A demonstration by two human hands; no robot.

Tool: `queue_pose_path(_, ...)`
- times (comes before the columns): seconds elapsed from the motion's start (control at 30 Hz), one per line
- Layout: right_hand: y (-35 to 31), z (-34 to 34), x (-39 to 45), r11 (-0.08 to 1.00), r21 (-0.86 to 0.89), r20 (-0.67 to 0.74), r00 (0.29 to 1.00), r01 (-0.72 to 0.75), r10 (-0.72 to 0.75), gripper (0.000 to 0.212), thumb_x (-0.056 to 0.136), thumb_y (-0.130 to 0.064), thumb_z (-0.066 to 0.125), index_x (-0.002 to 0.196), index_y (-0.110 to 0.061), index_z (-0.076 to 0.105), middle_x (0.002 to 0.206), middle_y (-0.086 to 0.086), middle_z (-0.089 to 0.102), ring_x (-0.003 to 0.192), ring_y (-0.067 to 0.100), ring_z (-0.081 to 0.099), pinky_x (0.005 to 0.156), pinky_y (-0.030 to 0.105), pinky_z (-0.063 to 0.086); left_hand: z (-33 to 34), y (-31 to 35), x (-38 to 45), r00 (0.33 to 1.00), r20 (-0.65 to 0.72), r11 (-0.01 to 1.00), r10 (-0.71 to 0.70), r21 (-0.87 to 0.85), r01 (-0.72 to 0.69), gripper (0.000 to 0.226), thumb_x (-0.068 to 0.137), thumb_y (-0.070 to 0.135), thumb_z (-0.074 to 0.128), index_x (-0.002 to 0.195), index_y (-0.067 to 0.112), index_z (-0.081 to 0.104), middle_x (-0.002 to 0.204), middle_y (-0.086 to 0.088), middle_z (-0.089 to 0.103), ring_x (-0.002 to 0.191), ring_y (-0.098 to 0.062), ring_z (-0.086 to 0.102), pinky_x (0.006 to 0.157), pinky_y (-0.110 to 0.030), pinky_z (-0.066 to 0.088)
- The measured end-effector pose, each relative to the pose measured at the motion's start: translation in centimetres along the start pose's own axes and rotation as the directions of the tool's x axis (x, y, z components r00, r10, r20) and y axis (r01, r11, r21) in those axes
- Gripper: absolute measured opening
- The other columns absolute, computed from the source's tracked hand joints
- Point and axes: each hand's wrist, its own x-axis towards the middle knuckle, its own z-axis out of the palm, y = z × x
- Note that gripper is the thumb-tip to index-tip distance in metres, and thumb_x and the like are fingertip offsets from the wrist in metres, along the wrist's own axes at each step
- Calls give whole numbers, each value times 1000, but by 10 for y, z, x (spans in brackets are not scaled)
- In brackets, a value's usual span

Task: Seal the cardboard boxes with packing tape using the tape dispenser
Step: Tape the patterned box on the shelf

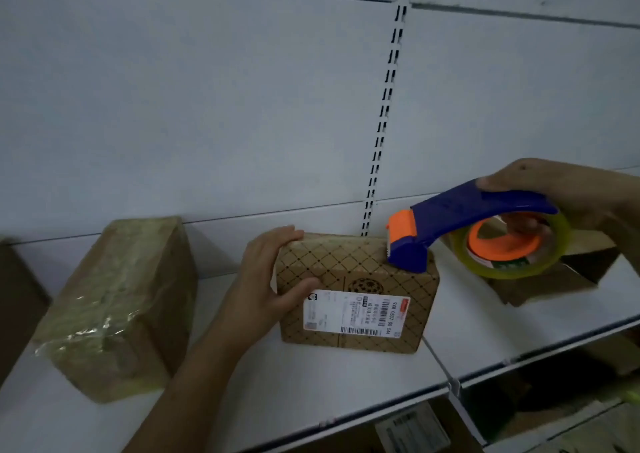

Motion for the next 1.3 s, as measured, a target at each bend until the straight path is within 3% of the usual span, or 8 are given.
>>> queue_pose_path(0.1,-56,67,-12,984,-179,-35,999,-21,15,44,89,-34,57,54,-10,70,45,12,54,32,14,46,37,19,40,-19,19,15,977,189,900,104,401,-173,78,81,69,50,146,28,41,159,15,28,150,-3,13,121,-30,15)
queue_pose_path(0.27,-56,72,-19,960,-271,-123,992,-69,37,59,67,-62,72,76,-3,71,70,29,51,52,30,43,51,29,40,-9,65,28,889,456,716,42,606,-345,84,96,60,42,159,24,0,166,8,-4,150,-3,-9,118,-22,-14)
queue_pose_path(0.53,-48,72,-29,987,-131,-145,986,-97,78,39,84,-39,60,65,-7,68,51,7,59,37,12,52,39,19,43,31,68,25,946,321,669,51,692,-271,82,86,74,33,139,16,57,144,-3,55,130,-16,54,111,-34,21)
queue_pose_path(0.87,-11,43,-72,991,-48,-292,951,-126,107,42,77,-34,54,50,-5,68,38,12,48,25,14,41,29,15,34,34,68,20,958,276,726,72,644,-240,77,89,67,38,138,11,57,144,-5,55,132,-19,52,112,-42,40)
queue_pose_path(0.97,0,57,-70,987,-1,-318,936,-159,150,31,76,-31,60,74,-1,67,52,12,60,33,14,50,31,18,39,36,68,18,960,268,714,84,656,-246,80,88,69,36,141,11,54,146,-5,53,135,-19,49,113,-44,38)
queue_pose_path(1.1,10,63,-69,980,17,-405,895,-198,188,67,59,-53,83,98,-2,62,66,10,67,45,12,60,39,19,47,38,77,26,955,287,640,72,721,-265,88,79,80,34,136,16,54,131,-5,59,119,-26,54,101,-45,42)
queue_pose_path(1.2,10,69,-73,982,26,-477,861,-188,178,35,76,-39,70,91,-8,63,76,13,66,50,8,62,48,19,51,47,91,47,906,423,547,-10,761,-349,107,67,93,14,145,24,38,130,-2,49,117,-23,46,98,-42,41)
queue_pose_path(1.3,9,68,-73,983,-19,-410,898,-183,159,86,49,-61,86,99,5,62,89,27,66,66,22,64,60,24,53,59,91,63,846,533,606,6,671,-427,110,64,98,13,146,27,34,133,5,49,117,-16,46,102,-37,38)
